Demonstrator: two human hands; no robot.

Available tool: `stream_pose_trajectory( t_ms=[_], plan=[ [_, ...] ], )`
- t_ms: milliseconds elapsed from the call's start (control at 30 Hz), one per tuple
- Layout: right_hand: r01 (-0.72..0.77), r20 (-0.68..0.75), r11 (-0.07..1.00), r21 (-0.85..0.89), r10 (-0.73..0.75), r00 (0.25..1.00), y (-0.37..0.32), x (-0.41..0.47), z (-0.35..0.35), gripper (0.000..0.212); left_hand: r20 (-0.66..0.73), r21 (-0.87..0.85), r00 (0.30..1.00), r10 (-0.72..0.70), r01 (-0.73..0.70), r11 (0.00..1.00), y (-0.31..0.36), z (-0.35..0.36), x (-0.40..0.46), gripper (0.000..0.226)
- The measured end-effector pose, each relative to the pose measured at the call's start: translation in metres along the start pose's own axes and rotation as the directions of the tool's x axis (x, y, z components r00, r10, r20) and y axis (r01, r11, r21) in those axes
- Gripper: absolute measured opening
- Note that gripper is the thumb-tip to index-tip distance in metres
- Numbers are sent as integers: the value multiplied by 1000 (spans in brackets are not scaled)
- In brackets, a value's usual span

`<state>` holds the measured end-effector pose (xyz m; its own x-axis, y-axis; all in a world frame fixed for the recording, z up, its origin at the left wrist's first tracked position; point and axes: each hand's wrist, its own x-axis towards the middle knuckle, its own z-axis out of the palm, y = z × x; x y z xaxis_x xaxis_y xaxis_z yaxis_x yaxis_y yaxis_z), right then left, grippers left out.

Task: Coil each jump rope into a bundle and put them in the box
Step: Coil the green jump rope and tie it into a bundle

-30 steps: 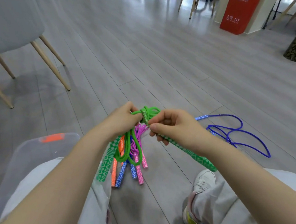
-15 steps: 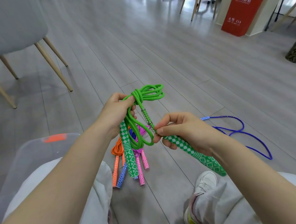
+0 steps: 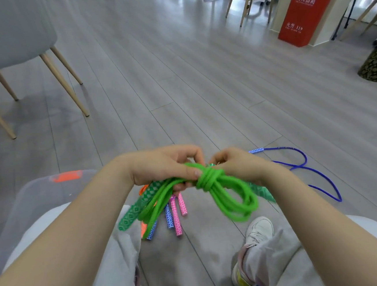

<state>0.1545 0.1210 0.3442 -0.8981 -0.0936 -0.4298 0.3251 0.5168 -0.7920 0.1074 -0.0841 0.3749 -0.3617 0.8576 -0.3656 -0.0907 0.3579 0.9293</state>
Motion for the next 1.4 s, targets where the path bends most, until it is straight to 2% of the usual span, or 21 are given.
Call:
stream_pose_trajectory(
  t_ms=[67, 133, 200, 333, 433, 500, 567, 600, 700, 733, 800, 867, 1000, 1067, 1133, 1200, 1400],
  plan=[
    [-40, -21, 991, -127, 38, 999, -5, 0, 3, 18, 7, 249, 991, -132, 126, 960, -10, 2, 7, 9],
    [-49, -53, 990, -130, 42, 998, -11, -1, 5, 22, -166, 541, 968, -186, 247, 804, -18, 3, 17, 13],
    [-26, -78, 997, -70, 21, 997, -16, -3, 6, 22, -358, 638, 923, -146, 355, 683, -20, 2, 24, 15],
    [36, -91, 994, 106, -26, 995, -25, -10, 18, 24, -585, 533, 810, -22, 405, 743, -15, -8, 31, 17],
    [66, -79, 940, 335, -41, 996, -33, -16, 27, 22, -679, 523, 729, 89, 395, 755, -14, -10, 34, 16],
    [84, -52, 900, 429, -68, 996, -36, -19, 31, 20, -725, 494, 674, 140, 368, 787, -15, -7, 38, 12],
    [90, 0, 907, 412, -98, 995, -34, -18, 36, 18, -773, 399, 619, 139, 303, 866, -16, -4, 41, 9],
    [94, 8, 935, 343, -103, 995, -31, -15, 38, 16, -787, 319, 607, 111, 246, 915, -16, -2, 42, 10],
    [124, -84, 991, 58, -119, 989, -24, -6, 44, 12, -769, 79, 639, 0, 96, 992, -16, 0, 42, 13],
    [123, -139, 992, -18, -124, 982, -22, -5, 44, 18, -761, 35, 649, -17, 67, 997, -16, -1, 41, 14],
    [101, -231, 988, -113, -125, 965, -21, -7, 41, 45, -752, -10, 658, -31, 36, 999, -16, -3, 39, 13],
    [90, -259, 980, -176, -134, 956, -20, -9, 42, 65, -744, -53, 667, -41, 3, 999, -14, -2, 38, 12],
    [64, -235, 936, -345, -152, 960, -17, -5, 48, 66, -707, -212, 698, -114, -56, 976, -8, 5, 36, 19],
    [60, -211, 942, -330, -135, 968, -17, -3, 46, 53, -698, -255, 702, -139, -63, 965, -6, 5, 34, 20],
    [66, -195, 943, -325, -135, 971, -19, -3, 42, 32, -688, -288, 711, -145, -84, 954, -4, 5, 33, 20],
    [75, -180, 953, -293, -132, 975, -21, -2, 36, 22, -676, -322, 721, -152, -104, 941, -3, 4, 32, 19],
    [90, -59, 996, 23, -88, 994, -16, -5, 21, 7, -626, -370, 760, -175, -92, 924, 3, 5, 30, 7]
  ],
)
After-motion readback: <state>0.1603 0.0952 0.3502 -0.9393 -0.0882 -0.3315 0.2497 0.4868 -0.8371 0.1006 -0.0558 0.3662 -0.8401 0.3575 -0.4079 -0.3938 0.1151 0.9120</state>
